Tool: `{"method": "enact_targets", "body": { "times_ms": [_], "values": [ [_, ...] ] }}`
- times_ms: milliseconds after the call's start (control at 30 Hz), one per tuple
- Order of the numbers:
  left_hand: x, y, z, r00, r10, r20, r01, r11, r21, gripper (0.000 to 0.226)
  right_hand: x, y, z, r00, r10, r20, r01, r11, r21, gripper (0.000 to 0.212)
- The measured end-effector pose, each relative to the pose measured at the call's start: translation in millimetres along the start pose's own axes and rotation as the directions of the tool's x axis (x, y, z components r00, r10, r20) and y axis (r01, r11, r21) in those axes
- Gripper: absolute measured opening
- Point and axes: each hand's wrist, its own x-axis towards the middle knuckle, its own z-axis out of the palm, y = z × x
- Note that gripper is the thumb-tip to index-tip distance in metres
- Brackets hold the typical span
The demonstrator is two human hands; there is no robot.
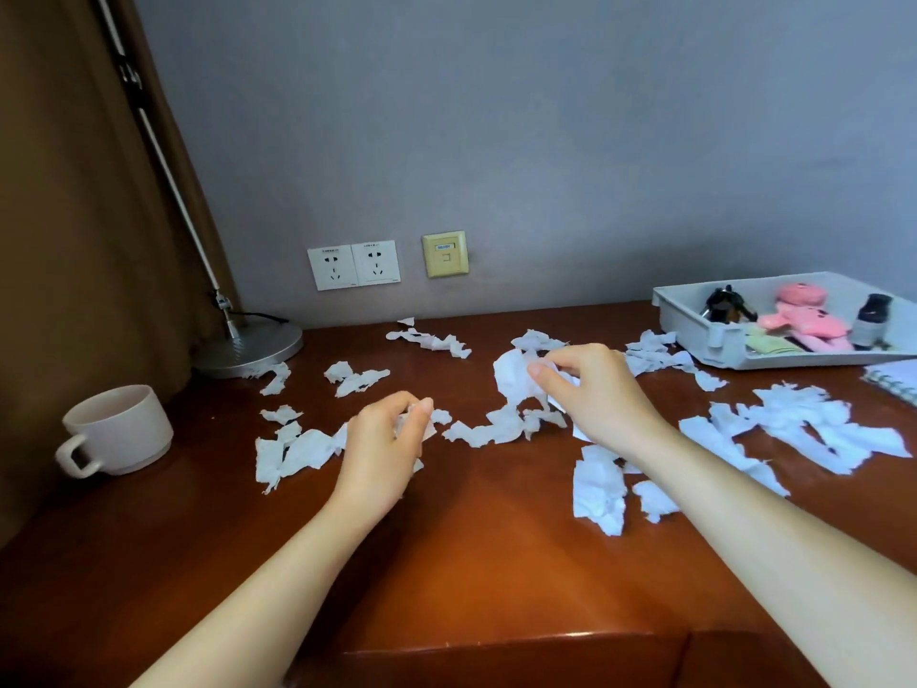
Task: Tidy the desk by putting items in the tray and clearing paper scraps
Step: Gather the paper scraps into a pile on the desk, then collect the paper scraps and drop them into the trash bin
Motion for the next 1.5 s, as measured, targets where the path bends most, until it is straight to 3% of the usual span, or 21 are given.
{"method": "enact_targets", "body": {
  "times_ms": [167,333,467,600,667,767,967,1200,1500],
  "values": [
    [-2,42,27,0.990,0.076,0.119,-0.064,0.993,-0.100,0.038,-17,16,-37,0.998,-0.011,-0.059,0.008,0.999,-0.045,0.042],
    [-12,75,68,0.970,0.135,0.204,-0.119,0.989,-0.091,0.033,-40,40,-70,0.996,0.021,-0.087,-0.029,0.995,-0.095,0.040],
    [-17,95,105,0.964,0.099,0.247,-0.067,0.989,-0.131,0.019,-56,70,-91,0.995,0.066,-0.072,-0.074,0.990,-0.117,0.035],
    [-23,114,143,0.899,0.098,0.426,-0.018,0.982,-0.188,0.035,-70,89,-106,0.996,0.092,0.006,-0.091,0.991,-0.095,0.036],
    [-22,124,157,0.858,0.152,0.490,-0.029,0.968,-0.250,0.018,-72,99,-111,0.994,0.110,0.018,-0.109,0.992,-0.067,0.038],
    [-21,133,172,0.825,0.167,0.540,0.030,0.941,-0.337,0.027,-73,111,-114,0.989,0.144,0.016,-0.144,0.989,-0.030,0.044],
    [-17,131,183,0.890,0.187,0.416,-0.074,0.959,-0.273,0.033,-76,129,-118,0.979,0.199,-0.033,-0.199,0.980,0.011,0.039],
    [-16,140,174,0.927,0.171,0.334,-0.060,0.946,-0.319,0.039,-78,133,-129,0.969,0.201,-0.146,-0.193,0.979,0.071,0.039],
    [-51,191,182,0.855,0.355,0.377,-0.222,0.909,-0.353,0.042,-124,135,-177,0.941,0.230,-0.250,-0.205,0.971,0.121,0.034]
  ]
}}
